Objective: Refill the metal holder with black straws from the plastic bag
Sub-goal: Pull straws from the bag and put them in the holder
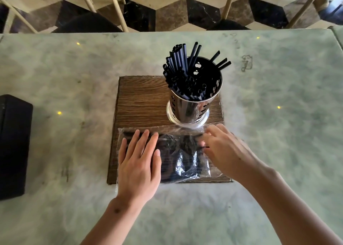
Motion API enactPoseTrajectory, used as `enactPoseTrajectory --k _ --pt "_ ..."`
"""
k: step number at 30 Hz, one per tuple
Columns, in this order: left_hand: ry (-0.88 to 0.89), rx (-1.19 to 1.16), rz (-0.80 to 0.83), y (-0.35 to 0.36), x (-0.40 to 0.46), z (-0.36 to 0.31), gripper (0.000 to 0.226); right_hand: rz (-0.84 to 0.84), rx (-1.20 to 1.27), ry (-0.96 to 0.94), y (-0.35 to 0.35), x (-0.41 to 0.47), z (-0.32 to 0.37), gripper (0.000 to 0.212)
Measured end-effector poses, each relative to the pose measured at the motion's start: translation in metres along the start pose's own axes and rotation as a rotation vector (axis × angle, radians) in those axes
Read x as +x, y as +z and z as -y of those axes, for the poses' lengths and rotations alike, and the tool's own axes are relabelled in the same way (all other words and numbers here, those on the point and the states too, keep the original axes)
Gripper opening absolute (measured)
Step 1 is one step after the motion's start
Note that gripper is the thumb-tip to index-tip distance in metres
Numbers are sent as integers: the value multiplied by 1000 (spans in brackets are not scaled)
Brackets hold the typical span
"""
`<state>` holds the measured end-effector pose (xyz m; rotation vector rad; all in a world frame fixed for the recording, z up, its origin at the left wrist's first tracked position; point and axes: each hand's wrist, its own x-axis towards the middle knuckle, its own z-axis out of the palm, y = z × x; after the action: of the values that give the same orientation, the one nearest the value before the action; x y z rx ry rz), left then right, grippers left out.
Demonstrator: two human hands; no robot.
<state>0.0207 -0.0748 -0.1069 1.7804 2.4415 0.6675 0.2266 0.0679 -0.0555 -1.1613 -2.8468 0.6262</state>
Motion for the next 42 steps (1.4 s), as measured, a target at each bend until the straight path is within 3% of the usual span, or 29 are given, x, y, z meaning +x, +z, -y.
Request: enactPoseTrajectory --k 4,7,10,12,15,17,19,22,27,29,35,42 --pt "3 -41 -23 0 4 -1 48 -91 259 -23 5 4 7 12" --pt "-16 -79 -33 0 4 -2 48 -168 402 42 6 0 13 21" --pt "-21 -69 -58 -2 5 -1 47 -283 331 267 3 -9 8 22" --pt "-37 -50 -58 -2 5 -1 47 -244 291 460 2 -11 6 23" --pt "-40 -21 -35 1 3 -1 47 -156 431 528 4 -7 15 27" --pt "-32 -6 -28 3 2 0 46 -57 640 503 5 -4 22 29" --pt "-13 -4 -29 5 2 0 44 -74 698 461 5 -1 22 30" --pt "18 3 -37 5 3 2 43 -143 598 356 5 3 16 37" --pt "17 -12 -39 3 7 2 45 76 357 130 12 11 15 80" --pt "18 -21 -37 3 7 0 45 113 203 49 13 16 17 87" --pt "18 -46 -33 0 8 -6 44 102 78 -125 6 26 26 42" --pt "30 -47 -45 0 7 -5 45 193 -59 -226 1 30 33 36"
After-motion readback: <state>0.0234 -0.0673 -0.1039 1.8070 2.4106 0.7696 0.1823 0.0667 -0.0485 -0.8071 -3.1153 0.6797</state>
